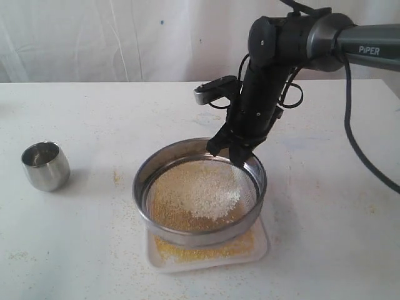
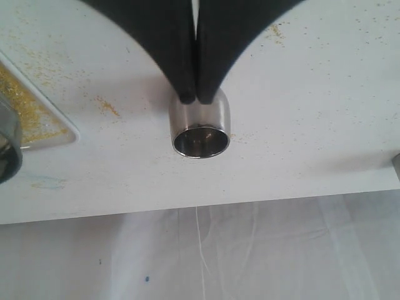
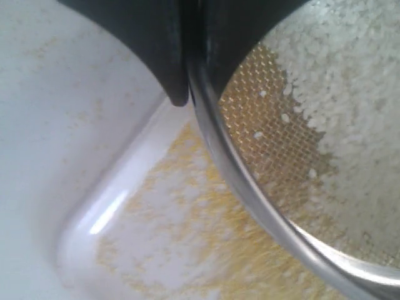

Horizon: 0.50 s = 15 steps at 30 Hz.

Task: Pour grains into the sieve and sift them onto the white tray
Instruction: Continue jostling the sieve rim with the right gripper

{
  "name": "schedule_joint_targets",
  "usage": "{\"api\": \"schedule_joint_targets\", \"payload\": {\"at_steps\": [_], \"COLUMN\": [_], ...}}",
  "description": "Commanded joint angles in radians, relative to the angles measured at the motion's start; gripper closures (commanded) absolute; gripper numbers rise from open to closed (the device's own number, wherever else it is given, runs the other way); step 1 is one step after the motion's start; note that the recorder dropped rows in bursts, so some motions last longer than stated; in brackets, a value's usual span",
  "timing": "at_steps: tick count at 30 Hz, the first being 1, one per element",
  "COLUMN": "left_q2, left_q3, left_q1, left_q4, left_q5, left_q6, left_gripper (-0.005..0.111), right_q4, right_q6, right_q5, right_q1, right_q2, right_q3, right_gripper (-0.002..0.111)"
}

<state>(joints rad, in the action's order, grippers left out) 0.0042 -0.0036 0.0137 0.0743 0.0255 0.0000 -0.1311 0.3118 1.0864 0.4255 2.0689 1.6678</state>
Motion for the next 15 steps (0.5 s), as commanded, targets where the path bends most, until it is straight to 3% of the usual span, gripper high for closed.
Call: {"api": "schedule_joint_targets", "payload": {"at_steps": [1, 4, 7, 8, 9, 10, 13, 14, 15], "left_q2": [-0.004, -0.004, -0.004, -0.004, -0.004, -0.004, -0.004, -0.004, -0.004], "left_q3": [0.004, 0.004, 0.004, 0.004, 0.004, 0.004, 0.004, 0.004, 0.004], "left_q1": [0.005, 0.005, 0.005, 0.005, 0.005, 0.005, 0.005, 0.005, 0.005], "left_q4": [-0.001, -0.001, -0.001, -0.001, -0.001, -0.001, -0.001, -0.001, -0.001], "left_q5": [0.003, 0.003, 0.003, 0.003, 0.003, 0.003, 0.003, 0.003, 0.003], "left_q6": [0.000, 0.000, 0.000, 0.000, 0.000, 0.000, 0.000, 0.000, 0.000], "left_gripper": [0.107, 0.107, 0.107, 0.107, 0.107, 0.107, 0.107, 0.107, 0.107], "right_q4": [-0.159, -0.037, -0.223, -0.207, -0.088, -0.052, -0.253, -0.194, -0.073], "right_q6": [0.274, -0.092, 0.262, 0.282, 0.007, -0.144, 0.290, 0.210, -0.070], "right_q5": [0.121, -0.019, 0.096, 0.088, -0.045, -0.080, 0.073, 0.029, -0.083], "right_q1": [-0.013, -0.029, -0.025, -0.025, -0.038, -0.043, -0.039, -0.039, -0.045], "right_q2": [-0.013, -0.013, -0.013, -0.013, -0.015, -0.017, -0.017, -0.019, -0.019], "right_q3": [0.003, -0.002, -0.002, -0.002, -0.002, -0.002, 0.000, 0.000, 0.000], "right_gripper": [0.108, 0.108, 0.108, 0.108, 0.108, 0.108, 0.108, 0.108, 0.108]}}
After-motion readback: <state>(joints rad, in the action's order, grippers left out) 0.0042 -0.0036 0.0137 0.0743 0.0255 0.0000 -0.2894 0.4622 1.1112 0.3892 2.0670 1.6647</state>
